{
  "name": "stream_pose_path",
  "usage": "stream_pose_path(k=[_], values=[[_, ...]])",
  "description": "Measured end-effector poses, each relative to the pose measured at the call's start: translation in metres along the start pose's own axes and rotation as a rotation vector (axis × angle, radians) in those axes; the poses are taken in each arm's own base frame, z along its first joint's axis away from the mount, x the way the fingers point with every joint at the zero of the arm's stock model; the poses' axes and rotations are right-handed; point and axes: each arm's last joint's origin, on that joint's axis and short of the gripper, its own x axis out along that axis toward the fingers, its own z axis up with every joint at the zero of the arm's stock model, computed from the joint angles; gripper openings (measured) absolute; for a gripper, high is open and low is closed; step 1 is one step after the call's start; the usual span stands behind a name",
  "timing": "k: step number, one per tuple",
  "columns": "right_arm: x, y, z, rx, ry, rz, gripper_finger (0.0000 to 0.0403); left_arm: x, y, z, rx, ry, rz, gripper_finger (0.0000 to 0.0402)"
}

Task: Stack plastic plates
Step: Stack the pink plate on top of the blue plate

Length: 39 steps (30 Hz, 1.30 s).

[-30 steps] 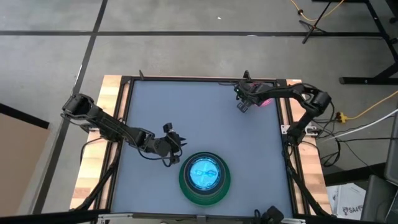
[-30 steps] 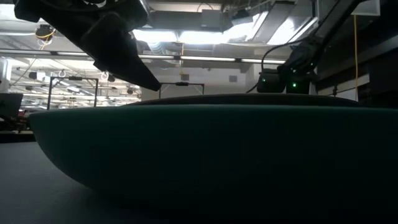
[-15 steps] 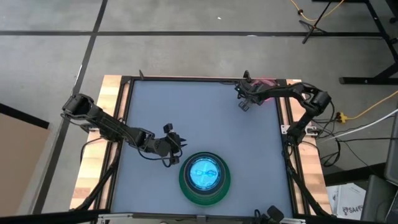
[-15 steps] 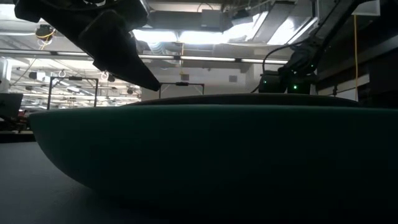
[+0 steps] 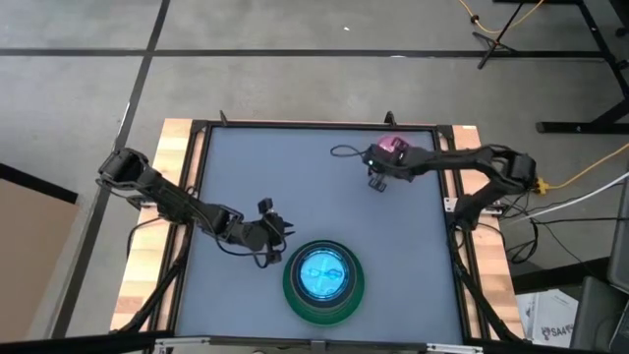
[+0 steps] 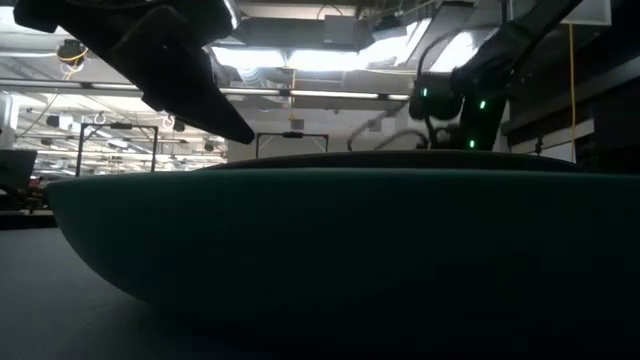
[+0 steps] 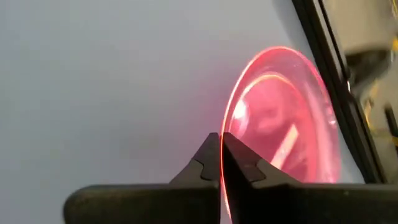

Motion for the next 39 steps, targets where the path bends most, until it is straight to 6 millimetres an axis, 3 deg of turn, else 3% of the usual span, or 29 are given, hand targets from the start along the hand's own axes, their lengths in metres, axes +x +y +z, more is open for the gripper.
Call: stream_pose_path(k=[8,21,31,39], values=[[-0.057,0.038,-0.001,-0.093,-0.21,0.152,0.0,-0.006,-0.009,-0.002,0.013,-0.01,-0.037,0.0082],[-0.122,0.113,-0.021,-0.328,-0.503,0.389,0.0,-0.026,-0.039,-0.008,-0.048,-0.046,-0.17,0.0082],[-0.171,0.156,-0.043,-0.388,-0.759,0.578,0.0,-0.046,-0.084,-0.037,-0.134,-0.013,-0.29,0.0082],[-0.204,0.182,-0.061,-0.375,-0.94,0.712,0.0,-0.061,-0.116,-0.033,-0.138,-0.04,-0.353,0.0082]])
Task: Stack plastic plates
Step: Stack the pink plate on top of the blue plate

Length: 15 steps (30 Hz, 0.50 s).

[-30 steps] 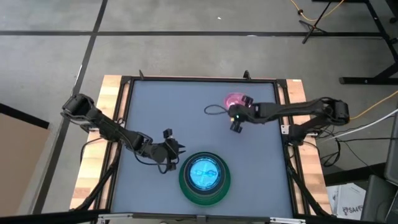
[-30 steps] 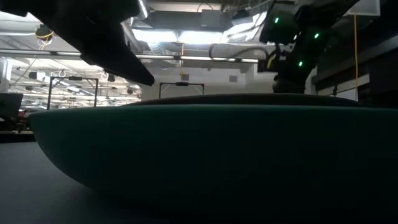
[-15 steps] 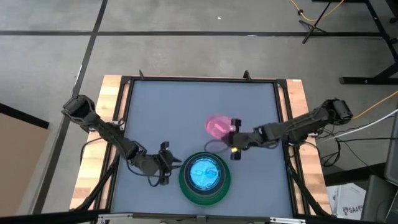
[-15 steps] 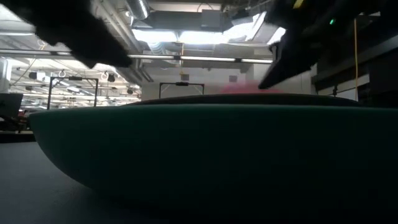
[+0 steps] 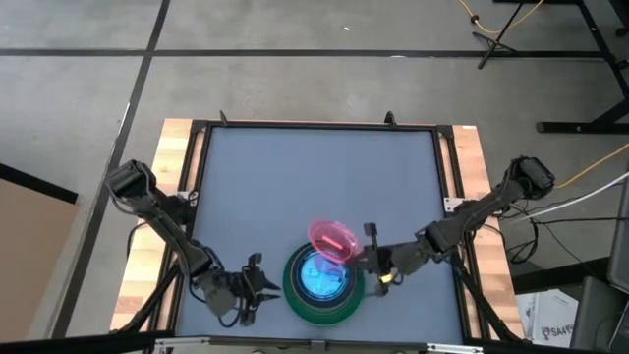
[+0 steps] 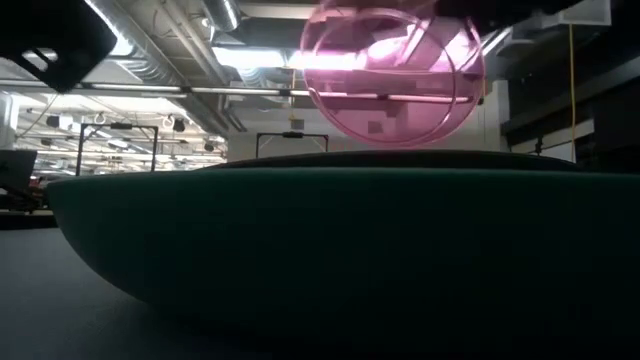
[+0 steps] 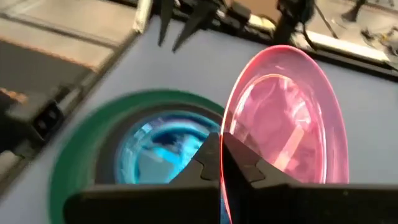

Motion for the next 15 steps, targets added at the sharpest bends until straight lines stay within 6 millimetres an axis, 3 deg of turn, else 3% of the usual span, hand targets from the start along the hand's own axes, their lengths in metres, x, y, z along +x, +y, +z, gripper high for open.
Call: stream_pose_path(k=[7,15], values=[[0.02,0.034,0.01,-0.065,-0.015,0.062,0.0,-0.001,-0.02,-0.005,-0.006,0.005,-0.038,0.0082],[0.052,0.067,0.021,-0.29,0.183,0.042,0.0,-0.008,-0.03,-0.012,-0.035,0.0,-0.053,0.0082]])
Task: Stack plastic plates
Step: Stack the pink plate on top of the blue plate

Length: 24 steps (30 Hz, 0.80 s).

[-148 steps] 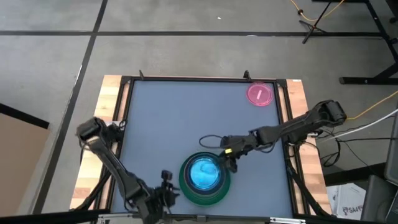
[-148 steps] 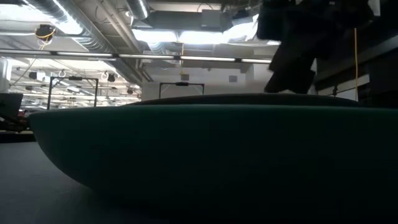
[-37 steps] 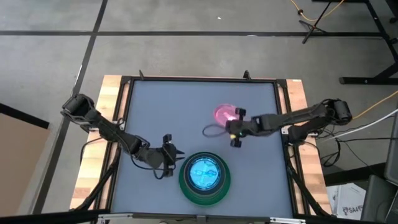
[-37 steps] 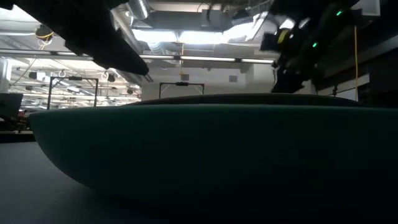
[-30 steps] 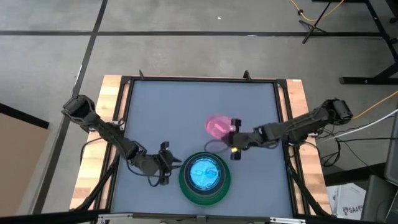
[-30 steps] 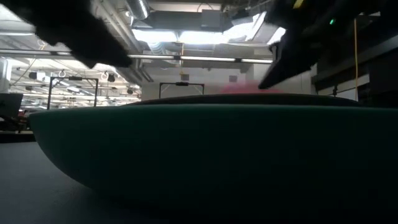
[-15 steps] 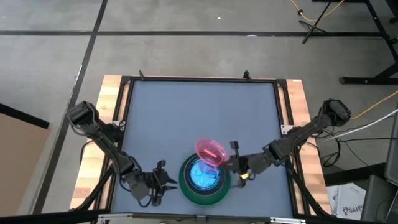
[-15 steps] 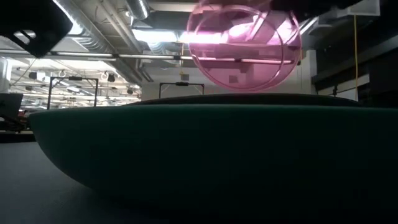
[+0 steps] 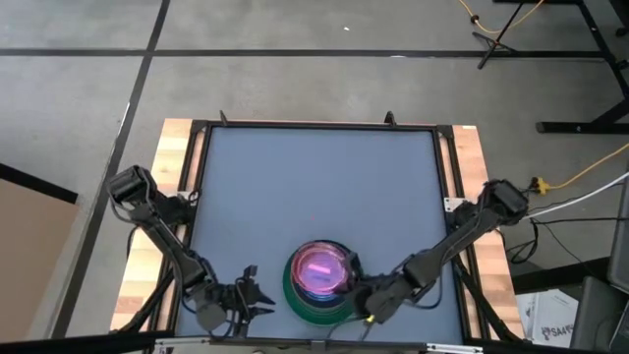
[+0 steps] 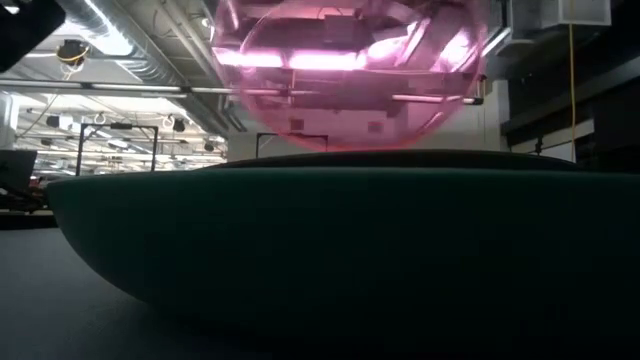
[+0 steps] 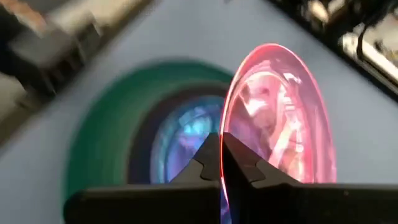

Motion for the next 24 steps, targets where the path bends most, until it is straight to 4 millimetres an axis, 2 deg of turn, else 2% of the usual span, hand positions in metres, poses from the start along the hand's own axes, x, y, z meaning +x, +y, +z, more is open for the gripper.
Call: stream_pose_path(k=[5,9,17,24], values=[[0.018,0.007,0.001,-0.061,0.131,0.011,0.0,-0.001,-0.001,-0.001,0.001,-0.005,0.001,0.0082],[0.028,0.015,-0.003,-0.068,0.15,0.061,0.0,-0.001,-0.001,-0.001,0.0,-0.008,0.005,0.0082],[0.037,0.021,-0.009,-0.07,0.171,0.098,0.0,0.0,0.0,0.0,0.001,-0.01,0.011,0.0082],[0.04,0.015,-0.01,0.004,0.18,0.088,0.0003,0.0,0.0,0.0,0.0,-0.011,0.012,0.0082]])
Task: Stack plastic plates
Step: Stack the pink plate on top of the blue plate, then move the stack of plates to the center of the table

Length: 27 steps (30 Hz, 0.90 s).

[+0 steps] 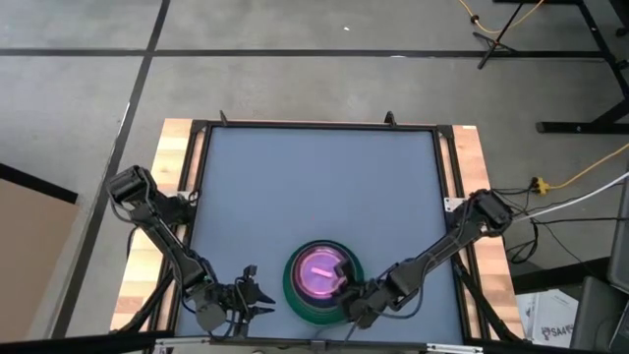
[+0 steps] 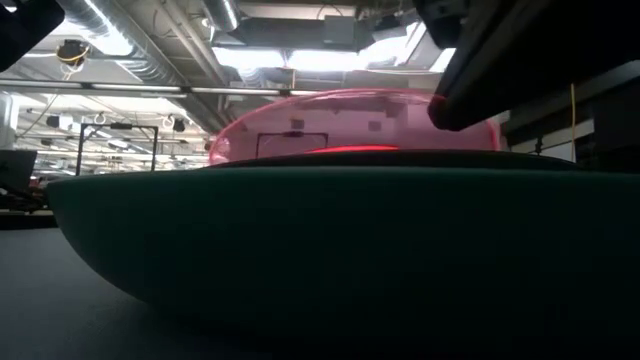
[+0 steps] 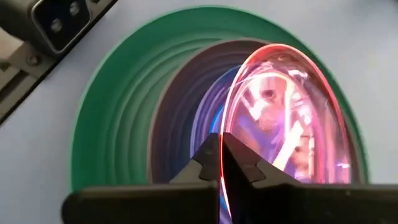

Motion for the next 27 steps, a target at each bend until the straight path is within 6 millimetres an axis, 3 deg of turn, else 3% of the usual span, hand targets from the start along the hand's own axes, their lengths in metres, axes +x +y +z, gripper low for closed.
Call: stream_pose_path(k=[8,16,22,27], values=[[0.002,-0.01,0.0,0.149,0.007,0.052,0.0077,0.0,0.0,0.0,-0.002,-0.001,0.0,0.0082],[-0.045,-0.029,0.017,0.211,-0.011,0.058,0.0141,0.0,0.0,0.0,-0.001,0.001,-0.002,0.0082],[-0.063,-0.069,0.006,0.245,0.072,-0.016,0.0145,0.002,0.002,0.001,-0.003,0.001,0.005,0.0082],[-0.043,-0.112,-0.03,0.375,0.121,-0.081,0.0145,0.003,0.003,0.002,-0.005,-0.001,0.009,0.0082]])
